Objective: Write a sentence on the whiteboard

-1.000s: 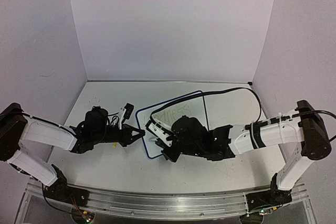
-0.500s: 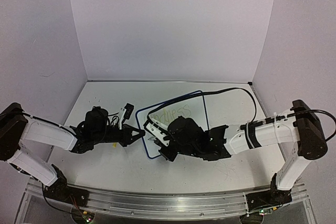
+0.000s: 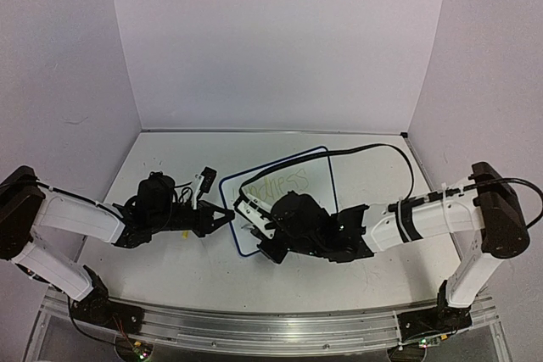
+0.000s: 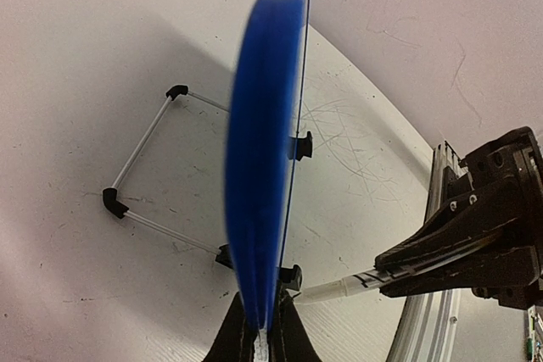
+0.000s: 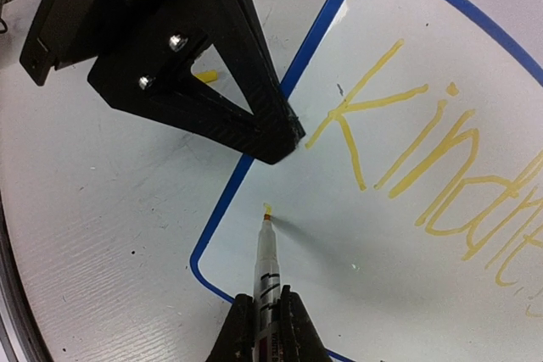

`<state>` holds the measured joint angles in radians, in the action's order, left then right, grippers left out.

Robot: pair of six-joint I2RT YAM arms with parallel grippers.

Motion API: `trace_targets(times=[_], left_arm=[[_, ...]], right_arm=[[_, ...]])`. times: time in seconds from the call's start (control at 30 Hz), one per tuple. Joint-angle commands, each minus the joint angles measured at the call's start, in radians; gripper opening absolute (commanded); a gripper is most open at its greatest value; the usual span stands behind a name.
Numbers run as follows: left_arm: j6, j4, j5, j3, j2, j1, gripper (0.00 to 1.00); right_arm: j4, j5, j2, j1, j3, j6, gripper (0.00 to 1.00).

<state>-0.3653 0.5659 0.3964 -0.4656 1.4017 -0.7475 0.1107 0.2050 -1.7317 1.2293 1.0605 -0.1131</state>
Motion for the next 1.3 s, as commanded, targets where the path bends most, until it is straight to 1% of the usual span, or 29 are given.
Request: trace_targets(times=[0.0, 0.3, 0.97, 1.27], left_arm=[[0.035, -0.042, -0.049, -0.015, 0.013, -0.001, 0.0], [0.034, -0.041, -0.048, -0.016, 0.019, -0.001, 0.0], [0.029, -0.043, -0.053, -0.002, -0.001, -0.001, 0.0], [0.029, -0.043, -0.053, -0.003, 0.001, -0.001, 0.0]], right_arm=[[-0.005, -0.022, -0.003, 0.002, -0.023, 0.035, 0.0], [-0.008, -0.061, -0.024, 0.004, -0.036, 0.05, 0.0], [0.057, 0.122, 0.012, -0.006, -0.012, 0.065, 0.0], [0.096, 0.151, 0.053, -0.022, -0.035, 0.064, 0.0]])
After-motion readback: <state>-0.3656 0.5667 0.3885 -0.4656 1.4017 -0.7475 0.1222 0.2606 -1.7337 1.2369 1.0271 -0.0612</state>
